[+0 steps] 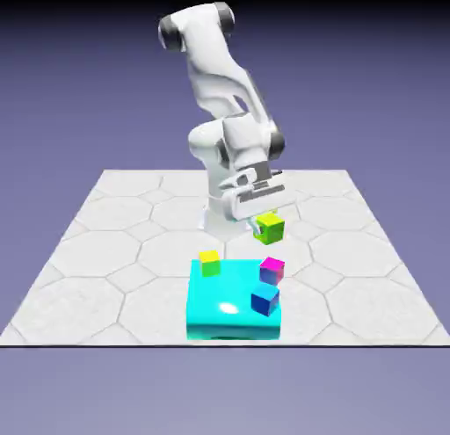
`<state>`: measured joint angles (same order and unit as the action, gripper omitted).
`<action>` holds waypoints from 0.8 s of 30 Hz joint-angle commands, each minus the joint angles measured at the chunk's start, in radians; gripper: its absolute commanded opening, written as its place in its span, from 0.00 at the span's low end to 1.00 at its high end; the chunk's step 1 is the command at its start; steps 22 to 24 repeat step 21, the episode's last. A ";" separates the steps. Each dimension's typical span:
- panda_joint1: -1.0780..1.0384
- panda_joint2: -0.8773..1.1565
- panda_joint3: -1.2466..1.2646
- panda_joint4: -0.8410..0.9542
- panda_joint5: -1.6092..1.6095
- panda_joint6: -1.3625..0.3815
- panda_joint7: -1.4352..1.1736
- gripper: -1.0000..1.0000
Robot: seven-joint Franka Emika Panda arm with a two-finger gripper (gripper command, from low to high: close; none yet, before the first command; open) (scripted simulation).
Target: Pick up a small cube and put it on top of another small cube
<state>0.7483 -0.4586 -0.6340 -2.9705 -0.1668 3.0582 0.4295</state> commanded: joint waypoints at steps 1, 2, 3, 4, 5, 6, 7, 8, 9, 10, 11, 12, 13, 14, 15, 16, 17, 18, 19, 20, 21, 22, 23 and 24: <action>0.035 0.011 -0.036 0.003 -0.008 0.013 0.006 0.00; 0.070 0.023 -0.072 0.007 -0.017 0.025 0.013 0.00; 0.106 0.034 -0.109 0.010 -0.025 0.038 0.020 0.00; 0.141 0.046 -0.145 0.014 -0.034 0.050 0.026 0.00; 0.176 0.057 -0.181 0.017 -0.043 0.063 0.033 0.00; 0.211 0.069 -0.217 0.020 -0.052 0.075 0.040 0.00; 0.246 0.080 -0.253 0.024 -0.060 0.088 0.047 0.00; 0.282 0.092 -0.290 0.027 -0.069 0.100 0.054 0.00; 0.317 0.103 -0.326 0.031 -0.078 0.113 0.060 0.00; 0.352 0.114 -0.362 0.034 -0.087 0.125 0.067 0.00; 0.387 0.126 -0.398 0.037 -0.095 0.138 0.074 0.00; 0.423 0.137 -0.435 0.041 -0.104 0.150 0.081 0.00; 0.458 0.149 -0.471 0.044 -0.113 0.163 0.088 0.00; 0.493 0.160 -0.507 0.048 -0.122 0.175 0.095 0.00; 0.528 0.172 -0.543 0.051 -0.131 0.188 0.101 0.00; 0.563 0.183 -0.579 0.054 -0.139 0.200 0.108 0.00; 0.599 0.195 -0.616 0.058 -0.148 0.213 0.115 0.00; 0.634 0.206 -0.652 0.061 -0.157 0.225 0.122 0.00; 0.669 0.217 -0.688 0.065 -0.166 0.238 0.129 0.00; 0.704 0.229 -0.724 0.068 -0.174 0.250 0.135 0.00; 0.740 0.240 -0.760 0.071 -0.183 0.263 0.142 0.00; 0.740 0.240 -0.760 0.071 -0.183 0.263 0.142 0.00; 0.740 0.240 -0.760 0.071 -0.183 0.263 0.142 0.00; 0.740 0.240 -0.760 0.071 -0.183 0.263 0.142 0.00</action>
